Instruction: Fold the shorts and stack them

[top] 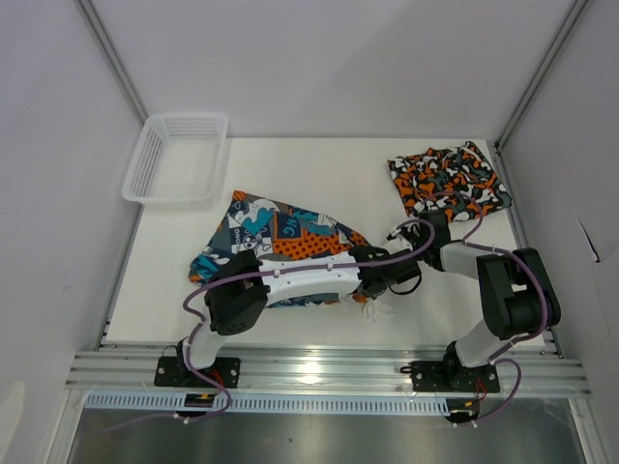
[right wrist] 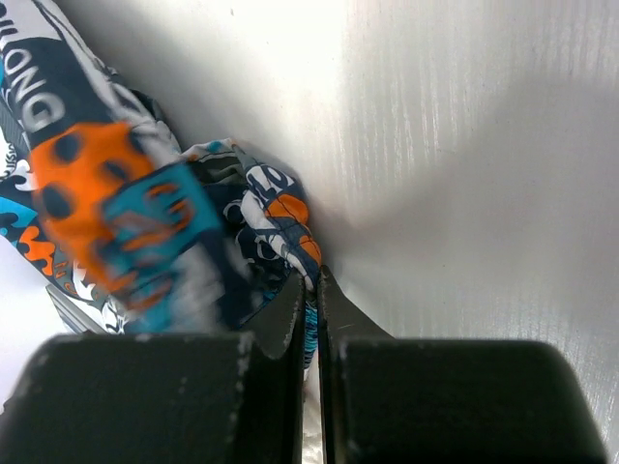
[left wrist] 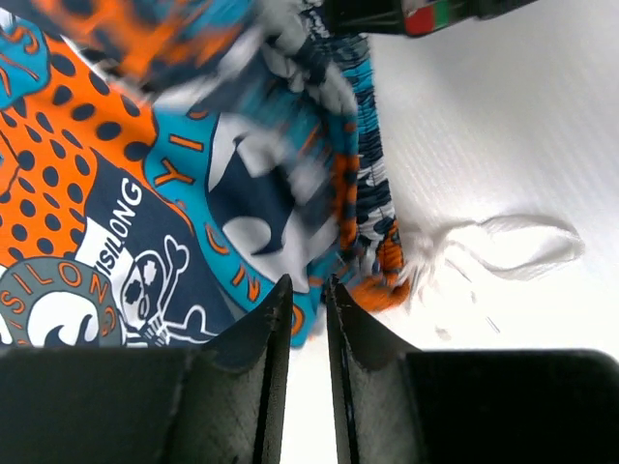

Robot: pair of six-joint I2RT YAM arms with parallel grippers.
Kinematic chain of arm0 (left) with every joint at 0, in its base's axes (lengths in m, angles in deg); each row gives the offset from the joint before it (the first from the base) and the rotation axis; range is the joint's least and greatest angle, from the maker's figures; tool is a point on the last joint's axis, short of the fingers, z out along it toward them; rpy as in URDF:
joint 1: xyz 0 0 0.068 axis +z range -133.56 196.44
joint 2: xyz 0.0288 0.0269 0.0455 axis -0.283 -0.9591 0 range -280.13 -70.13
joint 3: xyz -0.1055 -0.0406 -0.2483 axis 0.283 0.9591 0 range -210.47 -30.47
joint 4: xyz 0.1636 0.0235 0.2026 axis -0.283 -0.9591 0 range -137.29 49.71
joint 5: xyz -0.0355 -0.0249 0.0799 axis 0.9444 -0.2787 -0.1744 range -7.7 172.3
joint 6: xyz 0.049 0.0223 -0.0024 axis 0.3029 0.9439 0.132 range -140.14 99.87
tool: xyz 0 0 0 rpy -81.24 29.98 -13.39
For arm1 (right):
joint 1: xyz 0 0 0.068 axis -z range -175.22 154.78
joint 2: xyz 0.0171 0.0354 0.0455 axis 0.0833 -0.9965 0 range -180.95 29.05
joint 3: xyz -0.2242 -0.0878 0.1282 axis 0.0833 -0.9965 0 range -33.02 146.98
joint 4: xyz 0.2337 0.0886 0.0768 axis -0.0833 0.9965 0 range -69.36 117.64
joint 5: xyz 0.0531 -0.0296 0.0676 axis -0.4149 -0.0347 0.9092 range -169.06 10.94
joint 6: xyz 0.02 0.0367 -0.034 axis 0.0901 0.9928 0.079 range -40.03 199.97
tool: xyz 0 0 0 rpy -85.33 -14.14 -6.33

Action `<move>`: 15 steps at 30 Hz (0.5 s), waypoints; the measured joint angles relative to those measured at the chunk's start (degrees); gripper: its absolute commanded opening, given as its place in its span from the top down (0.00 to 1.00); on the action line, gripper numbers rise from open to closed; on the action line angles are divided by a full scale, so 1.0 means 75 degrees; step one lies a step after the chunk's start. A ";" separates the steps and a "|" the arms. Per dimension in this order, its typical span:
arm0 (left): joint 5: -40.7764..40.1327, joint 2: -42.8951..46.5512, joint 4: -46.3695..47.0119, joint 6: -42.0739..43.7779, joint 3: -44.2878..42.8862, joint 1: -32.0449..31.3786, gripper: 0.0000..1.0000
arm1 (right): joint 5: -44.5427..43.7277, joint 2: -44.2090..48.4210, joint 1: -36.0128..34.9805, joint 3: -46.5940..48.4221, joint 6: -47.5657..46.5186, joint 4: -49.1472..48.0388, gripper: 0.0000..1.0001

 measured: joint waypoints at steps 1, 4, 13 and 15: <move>0.0023 0.0000 -0.0070 0.0032 -0.0099 0.0000 0.78 | 0.0000 0.0000 0.0003 0.0015 -0.0003 -0.0003 1.00; 0.0108 0.0000 -0.0259 0.0099 -0.0265 0.0000 0.77 | -0.0006 0.0000 0.0003 0.0058 -0.0017 -0.0032 1.00; 0.0571 -0.0329 -0.0230 0.0207 -0.0262 0.0195 0.65 | -0.0006 -0.0003 0.0012 0.0064 -0.0023 -0.0035 0.89; 0.0577 -0.0312 -0.0181 0.0251 -0.0259 0.0271 0.53 | -0.0006 -0.0003 0.0017 0.0070 -0.0012 -0.0032 0.73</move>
